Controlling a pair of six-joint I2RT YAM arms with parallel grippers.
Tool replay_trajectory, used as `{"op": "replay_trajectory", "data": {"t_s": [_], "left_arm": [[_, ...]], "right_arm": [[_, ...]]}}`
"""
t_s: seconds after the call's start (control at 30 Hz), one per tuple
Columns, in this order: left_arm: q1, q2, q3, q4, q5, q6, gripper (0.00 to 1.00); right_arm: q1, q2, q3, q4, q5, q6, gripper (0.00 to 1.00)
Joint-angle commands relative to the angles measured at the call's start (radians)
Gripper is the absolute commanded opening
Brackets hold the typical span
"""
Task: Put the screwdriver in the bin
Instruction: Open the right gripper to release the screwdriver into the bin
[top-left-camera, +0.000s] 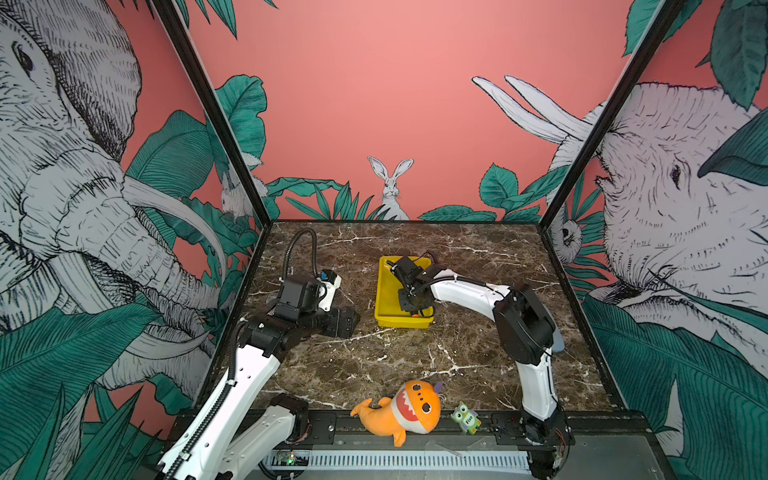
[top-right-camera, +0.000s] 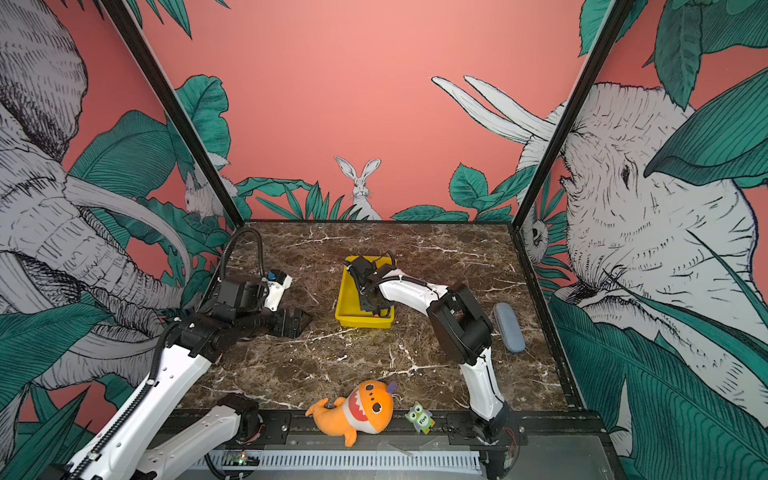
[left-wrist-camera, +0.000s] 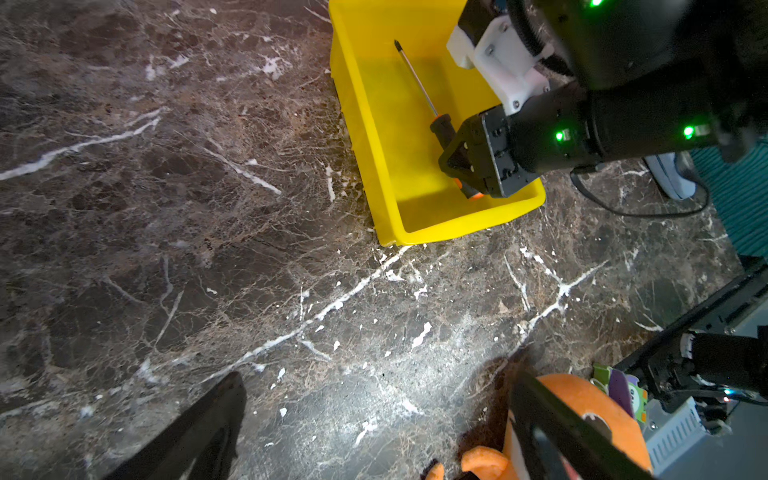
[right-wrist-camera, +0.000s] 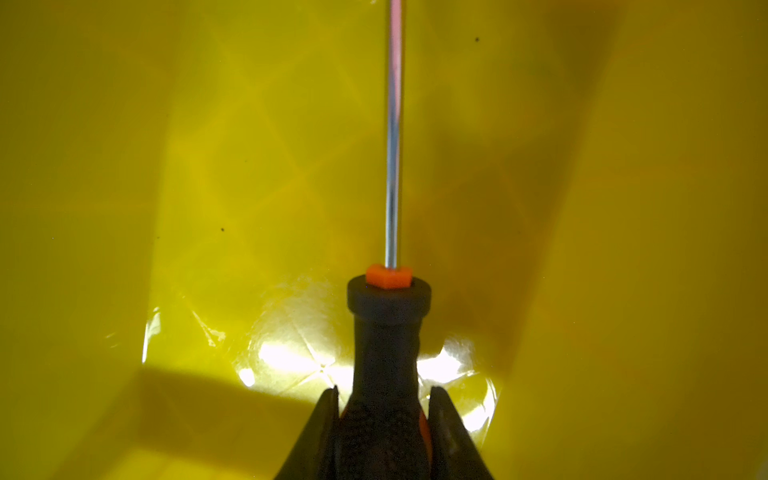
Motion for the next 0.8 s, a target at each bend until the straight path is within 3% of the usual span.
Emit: {"op": "replay_trajectory", "data": {"t_s": [0.0,0.4,0.53,0.77], "left_arm": [[0.002,-0.01,-0.005,0.015,-0.022,-0.017,0.99],[0.002,0.025,0.035,0.004,-0.01,0.021,0.99],[0.002,0.045,0.044,0.008,-0.027,0.047,0.99],[0.001,0.054,0.033,0.062,-0.023,-0.035,0.99]], "right_arm": [[0.014,0.007,0.023,-0.026,0.048,0.051,0.24],[0.046,-0.014,0.148,-0.112,0.083,0.082,0.43],[0.046,-0.007,0.142,-0.12,0.086,0.079,0.45],[0.042,-0.121,0.119,-0.118,0.123,0.012,0.51]]}}
